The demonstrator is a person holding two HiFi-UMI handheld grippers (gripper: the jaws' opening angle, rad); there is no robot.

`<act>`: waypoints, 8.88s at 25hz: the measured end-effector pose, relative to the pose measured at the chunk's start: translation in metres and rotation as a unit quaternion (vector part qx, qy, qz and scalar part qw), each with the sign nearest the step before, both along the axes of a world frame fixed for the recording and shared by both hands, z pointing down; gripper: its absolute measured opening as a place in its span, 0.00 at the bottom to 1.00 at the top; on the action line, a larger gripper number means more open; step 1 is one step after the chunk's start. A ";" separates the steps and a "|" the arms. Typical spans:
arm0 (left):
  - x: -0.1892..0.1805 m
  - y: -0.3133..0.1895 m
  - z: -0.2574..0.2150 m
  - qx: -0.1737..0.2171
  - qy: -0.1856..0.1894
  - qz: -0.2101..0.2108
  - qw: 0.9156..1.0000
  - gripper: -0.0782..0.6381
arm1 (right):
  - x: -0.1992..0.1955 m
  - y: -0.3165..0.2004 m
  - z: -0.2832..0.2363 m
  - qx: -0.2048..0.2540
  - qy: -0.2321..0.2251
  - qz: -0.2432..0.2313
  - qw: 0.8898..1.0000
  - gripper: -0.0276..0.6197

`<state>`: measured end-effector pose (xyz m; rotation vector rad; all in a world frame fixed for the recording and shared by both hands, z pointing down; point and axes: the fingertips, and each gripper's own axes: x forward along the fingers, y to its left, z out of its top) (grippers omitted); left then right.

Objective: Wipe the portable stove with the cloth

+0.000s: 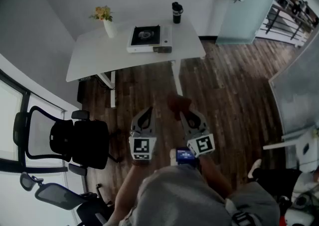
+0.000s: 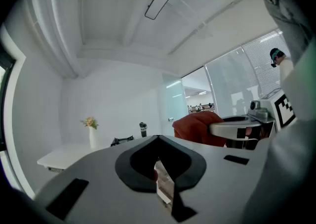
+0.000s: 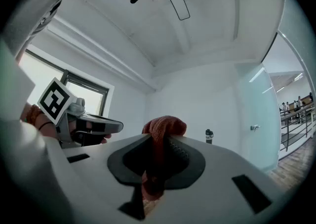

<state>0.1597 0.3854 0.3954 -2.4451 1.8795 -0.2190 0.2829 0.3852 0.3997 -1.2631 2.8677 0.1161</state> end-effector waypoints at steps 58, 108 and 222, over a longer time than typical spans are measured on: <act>-0.138 -0.384 0.072 -0.070 0.049 0.068 0.994 0.15 | -0.088 -0.415 0.055 -0.109 0.036 0.024 0.993 0.14; -0.211 -0.552 0.181 -0.208 -0.038 0.056 0.976 0.25 | -0.114 -0.749 0.174 -0.151 0.331 -0.094 0.927 0.15; -0.213 -0.561 0.194 -0.211 -0.084 0.000 0.974 0.24 | -0.107 -0.535 0.184 -0.131 0.321 -0.248 0.905 0.14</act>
